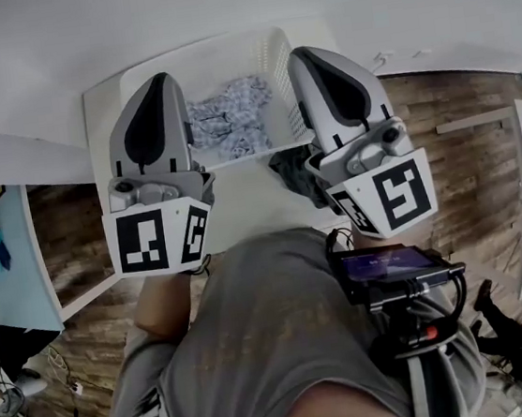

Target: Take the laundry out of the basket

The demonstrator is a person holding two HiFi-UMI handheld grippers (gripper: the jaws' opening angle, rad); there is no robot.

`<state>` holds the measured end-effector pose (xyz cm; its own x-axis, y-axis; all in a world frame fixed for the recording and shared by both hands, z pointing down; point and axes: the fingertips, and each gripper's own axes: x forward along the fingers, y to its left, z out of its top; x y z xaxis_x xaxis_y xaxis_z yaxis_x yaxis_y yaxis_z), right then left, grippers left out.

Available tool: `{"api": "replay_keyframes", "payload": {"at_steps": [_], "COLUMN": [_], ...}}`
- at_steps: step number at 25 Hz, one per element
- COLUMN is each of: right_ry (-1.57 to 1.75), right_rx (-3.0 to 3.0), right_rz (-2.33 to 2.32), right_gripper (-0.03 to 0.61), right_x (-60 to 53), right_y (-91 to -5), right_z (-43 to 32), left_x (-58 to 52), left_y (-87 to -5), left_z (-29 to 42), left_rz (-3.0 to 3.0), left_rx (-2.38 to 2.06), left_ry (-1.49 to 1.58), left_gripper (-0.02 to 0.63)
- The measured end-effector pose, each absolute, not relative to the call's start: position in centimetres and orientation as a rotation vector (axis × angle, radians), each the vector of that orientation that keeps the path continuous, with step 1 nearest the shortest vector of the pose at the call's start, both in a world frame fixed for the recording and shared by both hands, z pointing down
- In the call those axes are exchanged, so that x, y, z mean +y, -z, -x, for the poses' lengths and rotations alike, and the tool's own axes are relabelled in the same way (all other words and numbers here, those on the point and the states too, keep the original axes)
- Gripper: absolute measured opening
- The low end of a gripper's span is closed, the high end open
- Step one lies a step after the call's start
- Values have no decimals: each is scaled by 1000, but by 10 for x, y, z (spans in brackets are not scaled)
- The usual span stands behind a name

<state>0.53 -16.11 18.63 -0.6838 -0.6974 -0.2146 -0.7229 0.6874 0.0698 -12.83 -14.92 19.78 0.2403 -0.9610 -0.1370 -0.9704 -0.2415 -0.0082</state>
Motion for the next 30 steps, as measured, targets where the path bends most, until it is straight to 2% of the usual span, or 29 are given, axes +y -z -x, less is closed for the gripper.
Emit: {"api": "replay_keyframes", "payload": {"at_steps": [8, 30], "right_ry": [-140, 106], "right_rx": [2705, 2681], "right_rz": [1207, 1485], "right_gripper": [9, 9], "right_x": [-195, -327], "right_y": [-202, -293], "right_z": [-14, -65], "left_x": [-187, -290], "left_y": [-226, -371], "left_z": [120, 93], "left_rz": [2497, 2830], "left_rx": [1851, 1803], "left_ry": [-75, 366], "left_gripper": [9, 9]}}
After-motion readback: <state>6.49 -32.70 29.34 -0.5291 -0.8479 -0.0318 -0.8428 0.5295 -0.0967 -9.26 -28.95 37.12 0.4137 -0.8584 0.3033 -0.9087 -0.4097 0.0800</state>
